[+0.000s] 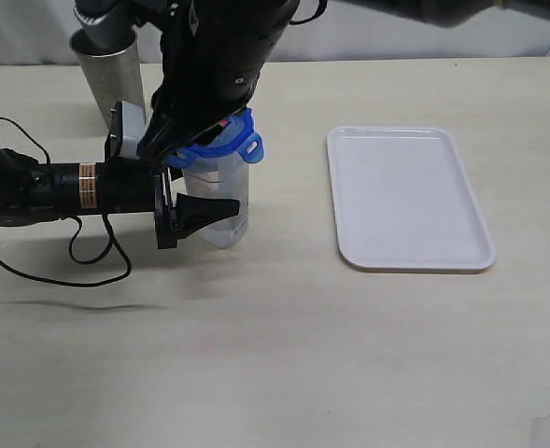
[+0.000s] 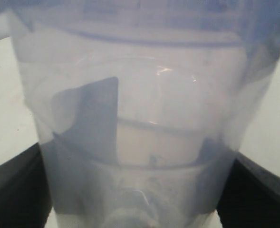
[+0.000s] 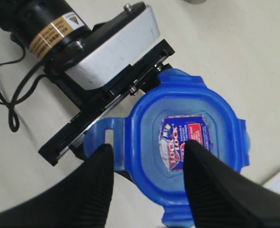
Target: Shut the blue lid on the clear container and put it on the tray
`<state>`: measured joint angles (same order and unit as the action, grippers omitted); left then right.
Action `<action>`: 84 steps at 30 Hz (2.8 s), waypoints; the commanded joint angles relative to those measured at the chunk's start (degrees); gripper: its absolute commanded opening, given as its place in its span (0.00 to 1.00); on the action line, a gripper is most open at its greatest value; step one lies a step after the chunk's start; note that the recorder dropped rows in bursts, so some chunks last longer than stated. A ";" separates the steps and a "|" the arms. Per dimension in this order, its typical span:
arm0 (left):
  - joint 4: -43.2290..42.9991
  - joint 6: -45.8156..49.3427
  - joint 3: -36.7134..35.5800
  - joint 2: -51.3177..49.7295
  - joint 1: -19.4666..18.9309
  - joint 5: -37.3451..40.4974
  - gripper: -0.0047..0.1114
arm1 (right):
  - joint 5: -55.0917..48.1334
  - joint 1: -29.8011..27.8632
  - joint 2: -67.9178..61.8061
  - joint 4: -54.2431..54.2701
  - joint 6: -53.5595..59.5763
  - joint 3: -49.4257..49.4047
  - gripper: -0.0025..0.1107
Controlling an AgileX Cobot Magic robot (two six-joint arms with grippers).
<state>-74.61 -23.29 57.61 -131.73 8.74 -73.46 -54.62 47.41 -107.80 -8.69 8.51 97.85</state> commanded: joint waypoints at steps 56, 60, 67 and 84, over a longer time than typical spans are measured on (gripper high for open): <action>0.17 -0.92 -0.89 -0.24 -0.03 3.50 0.04 | -11.40 4.90 -14.68 -11.50 7.20 0.44 0.31; 0.17 -0.92 -0.89 -0.24 -0.03 3.50 0.04 | -11.24 1.95 -14.68 -3.13 11.33 0.44 0.31; 0.17 -0.92 -0.89 -0.24 -0.03 3.50 0.04 | -10.37 0.76 -14.68 -4.22 12.26 0.44 0.33; 0.27 -0.92 -0.89 -0.24 -0.03 3.50 0.04 | -9.96 2.60 -14.29 -8.46 11.87 0.44 0.46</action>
<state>-70.69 -25.21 57.33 -131.73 9.06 -72.46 -56.52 50.93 -117.72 -19.09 20.33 101.30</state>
